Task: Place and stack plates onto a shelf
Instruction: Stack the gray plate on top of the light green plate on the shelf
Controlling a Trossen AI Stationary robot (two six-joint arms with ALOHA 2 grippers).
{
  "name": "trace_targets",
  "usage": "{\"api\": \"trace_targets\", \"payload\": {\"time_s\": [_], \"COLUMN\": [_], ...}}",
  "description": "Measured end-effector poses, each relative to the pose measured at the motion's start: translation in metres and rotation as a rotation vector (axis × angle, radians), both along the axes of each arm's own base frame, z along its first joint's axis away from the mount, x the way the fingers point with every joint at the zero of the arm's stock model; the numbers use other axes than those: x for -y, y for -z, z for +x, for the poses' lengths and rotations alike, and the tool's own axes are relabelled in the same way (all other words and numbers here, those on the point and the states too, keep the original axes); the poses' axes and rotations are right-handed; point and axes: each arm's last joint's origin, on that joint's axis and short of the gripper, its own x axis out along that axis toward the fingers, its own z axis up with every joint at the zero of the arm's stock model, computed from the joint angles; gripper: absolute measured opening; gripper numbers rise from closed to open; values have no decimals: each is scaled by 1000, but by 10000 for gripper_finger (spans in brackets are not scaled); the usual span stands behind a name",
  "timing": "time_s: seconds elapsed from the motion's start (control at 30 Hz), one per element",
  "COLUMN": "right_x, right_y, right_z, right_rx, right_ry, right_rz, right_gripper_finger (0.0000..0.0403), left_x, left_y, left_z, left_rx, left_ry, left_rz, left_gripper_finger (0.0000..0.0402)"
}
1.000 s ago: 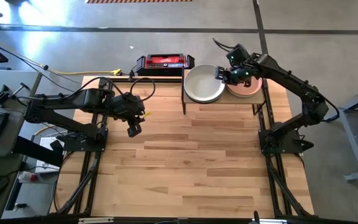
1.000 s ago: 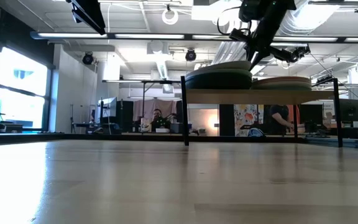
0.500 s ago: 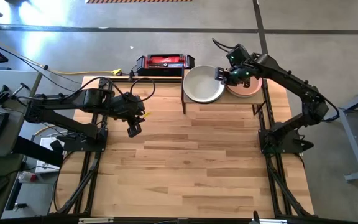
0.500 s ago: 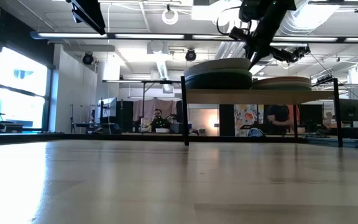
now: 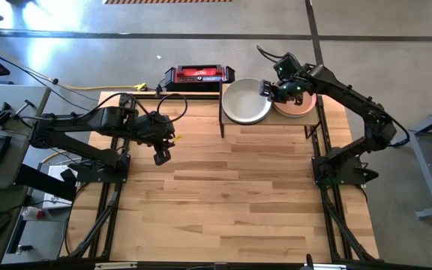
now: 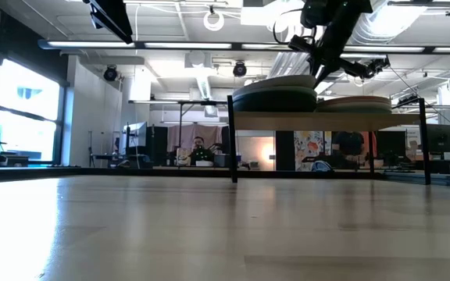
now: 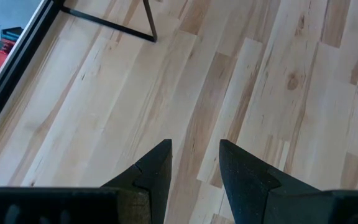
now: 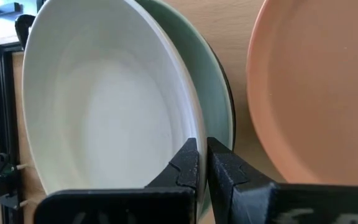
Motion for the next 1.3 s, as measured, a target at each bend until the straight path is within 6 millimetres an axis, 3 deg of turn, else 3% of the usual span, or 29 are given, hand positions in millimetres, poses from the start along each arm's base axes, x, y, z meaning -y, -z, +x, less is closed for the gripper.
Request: {"api": "trace_targets", "payload": {"time_s": [0.2, 0.3, 0.77, 1.07, 1.3], "right_x": [0, 0, 0, 0, 1], "right_y": [0, 0, 0, 0, 0], "right_z": [-1, -1, -1, -1, -1], "right_rx": [-8, -14, -13, -17, -16], "right_ry": [13, 20, 19, 4, 5], "right_rz": [0, -6, -5, -13, -13], "right_gripper_finger": [1, 1, 1, 1, 1], "left_x": [0, 0, 2, 3, 3], "left_y": [-1, 1, 53, 84, 104], "left_z": [-1, -11, -91, -115, -125], "left_rx": [7, 45, 387, 658, 769], "left_ry": [-11, -42, -36, 64, 82], "left_rz": [0, 8, -46, -1, 30], "left_gripper_finger": [120, 113, 79, 78, 78]}}
